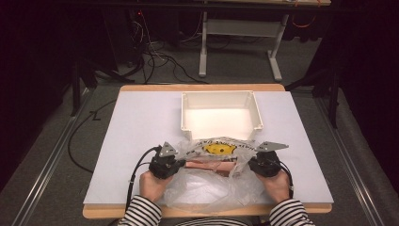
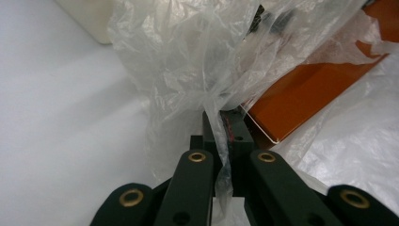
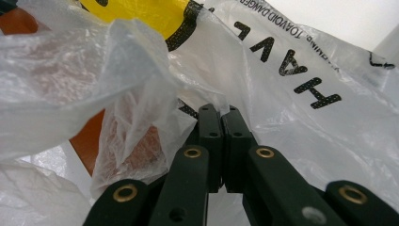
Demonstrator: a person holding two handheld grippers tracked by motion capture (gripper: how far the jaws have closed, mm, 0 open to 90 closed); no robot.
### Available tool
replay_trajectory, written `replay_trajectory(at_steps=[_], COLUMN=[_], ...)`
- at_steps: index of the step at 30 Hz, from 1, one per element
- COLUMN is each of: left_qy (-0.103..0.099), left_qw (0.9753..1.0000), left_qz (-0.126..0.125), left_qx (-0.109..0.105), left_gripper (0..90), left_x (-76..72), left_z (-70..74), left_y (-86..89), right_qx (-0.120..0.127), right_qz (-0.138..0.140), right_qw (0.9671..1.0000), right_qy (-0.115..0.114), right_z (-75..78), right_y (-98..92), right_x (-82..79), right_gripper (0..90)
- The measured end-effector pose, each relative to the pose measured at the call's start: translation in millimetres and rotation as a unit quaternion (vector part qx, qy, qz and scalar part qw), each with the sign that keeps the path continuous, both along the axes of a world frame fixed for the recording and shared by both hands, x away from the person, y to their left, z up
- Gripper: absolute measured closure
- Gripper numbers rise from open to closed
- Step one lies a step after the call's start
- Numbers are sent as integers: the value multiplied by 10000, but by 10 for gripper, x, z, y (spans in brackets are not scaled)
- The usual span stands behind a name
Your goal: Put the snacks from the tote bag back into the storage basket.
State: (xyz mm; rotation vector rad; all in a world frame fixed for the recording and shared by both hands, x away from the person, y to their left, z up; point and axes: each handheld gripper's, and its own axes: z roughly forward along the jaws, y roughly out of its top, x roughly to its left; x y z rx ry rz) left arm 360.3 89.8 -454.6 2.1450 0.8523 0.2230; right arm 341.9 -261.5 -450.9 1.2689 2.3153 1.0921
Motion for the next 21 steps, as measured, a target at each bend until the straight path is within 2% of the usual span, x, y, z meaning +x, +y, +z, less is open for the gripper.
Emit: replay_trajectory(at_steps=[1, 2, 3, 4, 6, 7, 8, 12, 15, 17, 18, 20, 21], left_qy=[-65, -152, -177, -177, -262, -244, -244, -247, -145, -22, 18, 108, 150], left_qw=[10000, 9998, 9994, 9994, 9981, 9972, 9972, 9946, 9941, 9940, 9940, 9949, 9963], left_qz=[-1, 77, 168, 168, 376, 501, 501, 798, 888, 944, 948, 881, 746], left_qx=[-39, -133, -264, -264, -404, -505, -505, -615, -613, -559, -540, -481, -396], left_gripper=[900, 900, 900, 900, 900, 900, 900, 900, 900, 900, 900, 900, 900], left_x=[-25, -28, -18, -18, 28, 77, 77, 197, 278, 350, 372, 396, 384], left_z=[25, 57, 77, 77, 111, 113, 113, 77, 32, -21, -41, -73, -83], left_y=[-3, 14, 31, 31, 76, 92, 92, 72, 55, 23, 10, -29, -61], right_qx=[-30, -18, 7, 7, 108, 115, 115, 119, 89, 43, 38, 30, 27], right_qz=[24, 0, -23, -23, -176, -176, -176, -280, -307, -360, -364, -360, -342], right_qw=[10000, 9999, 9999, 9999, 9996, 9996, 9996, 9994, 9994, 9993, 9993, 9992, 9992], right_qy=[-8, -113, -110, -110, -173, -204, -204, -143, -94, 89, 109, 167, 212], right_z=[8, 38, 47, 47, 88, 90, 90, 58, 29, -33, -54, -75, -118], right_y=[-18, -66, -74, -74, -122, -131, -131, -97, -93, -85, -82, -82, -83], right_x=[-18, -37, -38, -38, -3, 15, 15, 111, 151, 191, 198, 200, 195], right_gripper=[896, 896, 896, 896, 895, 895, 895, 895, 894, 895, 895, 894, 895])
